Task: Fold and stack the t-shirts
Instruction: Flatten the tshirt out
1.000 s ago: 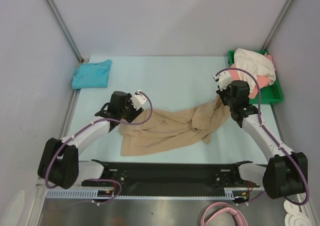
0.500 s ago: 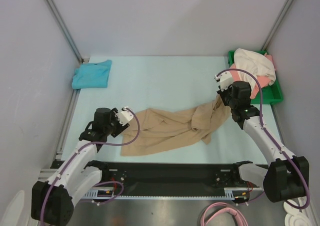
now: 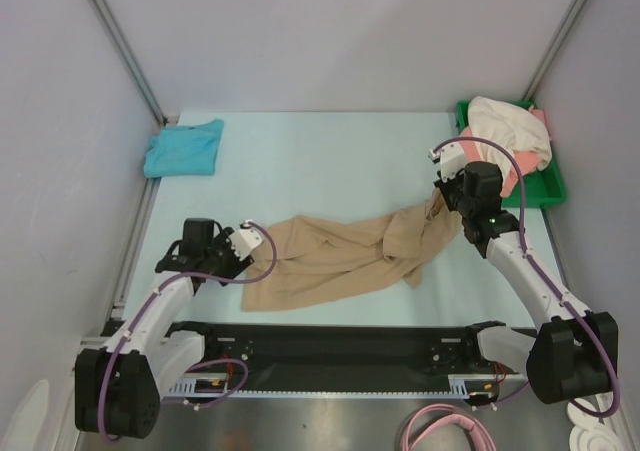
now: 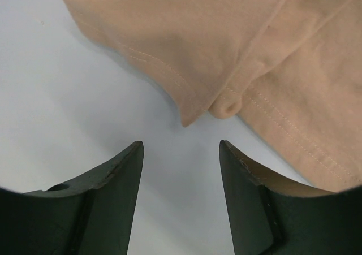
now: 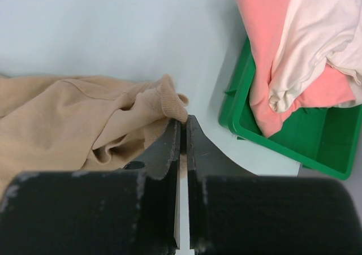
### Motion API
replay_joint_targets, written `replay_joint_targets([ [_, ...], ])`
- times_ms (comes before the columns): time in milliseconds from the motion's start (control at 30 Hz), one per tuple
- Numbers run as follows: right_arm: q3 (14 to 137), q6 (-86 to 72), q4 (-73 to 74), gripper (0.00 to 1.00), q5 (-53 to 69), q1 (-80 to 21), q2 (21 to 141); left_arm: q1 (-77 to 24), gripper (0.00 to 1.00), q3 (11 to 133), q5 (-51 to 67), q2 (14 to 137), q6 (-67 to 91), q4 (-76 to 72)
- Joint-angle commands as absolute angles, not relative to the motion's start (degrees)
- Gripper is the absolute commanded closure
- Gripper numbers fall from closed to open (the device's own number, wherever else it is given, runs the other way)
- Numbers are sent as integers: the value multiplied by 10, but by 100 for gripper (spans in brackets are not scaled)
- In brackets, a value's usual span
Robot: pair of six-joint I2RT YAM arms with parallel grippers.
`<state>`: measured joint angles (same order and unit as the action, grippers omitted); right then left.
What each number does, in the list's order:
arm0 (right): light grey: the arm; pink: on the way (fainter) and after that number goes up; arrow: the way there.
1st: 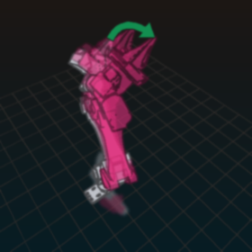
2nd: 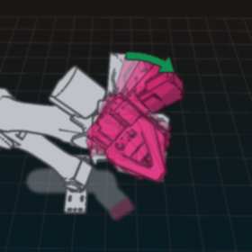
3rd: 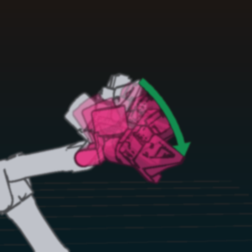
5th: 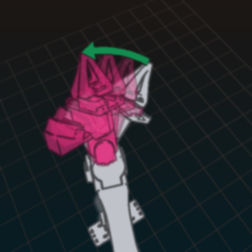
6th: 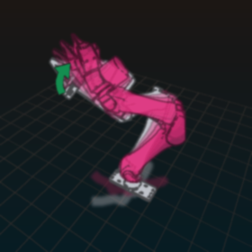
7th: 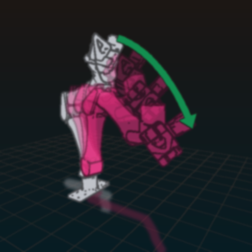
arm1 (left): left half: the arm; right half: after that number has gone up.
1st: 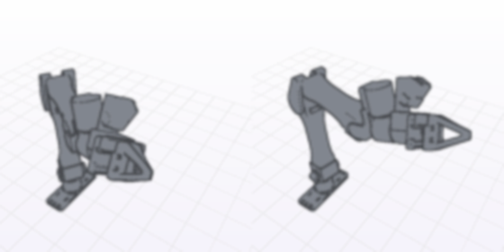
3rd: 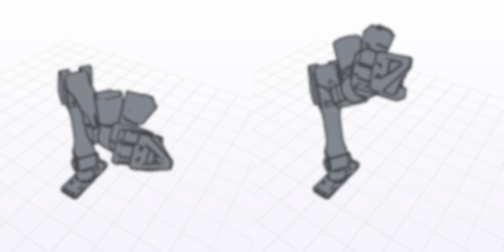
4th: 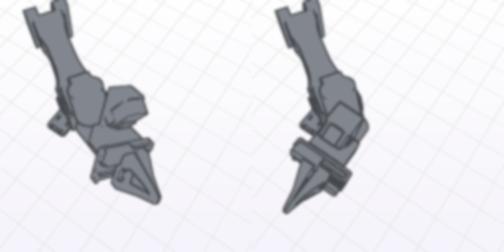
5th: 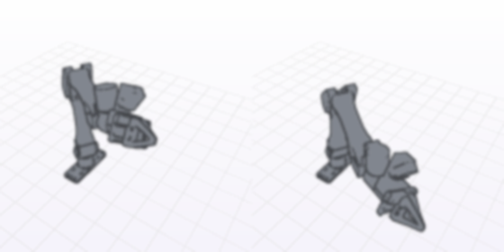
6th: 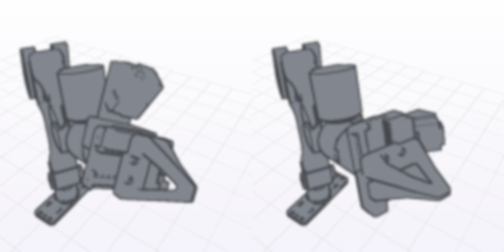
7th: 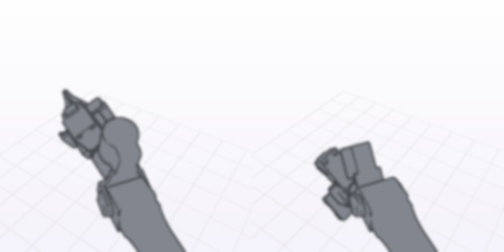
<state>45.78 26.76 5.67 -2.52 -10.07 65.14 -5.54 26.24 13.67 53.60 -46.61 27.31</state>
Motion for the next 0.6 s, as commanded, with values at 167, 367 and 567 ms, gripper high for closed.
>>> replay_joint_targets([
  [167, 462, 272, 34, 100, -27, -102, 650, -49, 40, 282, 192, 550, -494, 287],
  [367, 459, 272, 34, 100, -29, -100, 647, -49, 45, 290, 199, 585, -490, 258],
  [567, 459, 272, 35, 100, -28, -100, 647, -49, 48, 290, 196, 592, -484, 237],
])
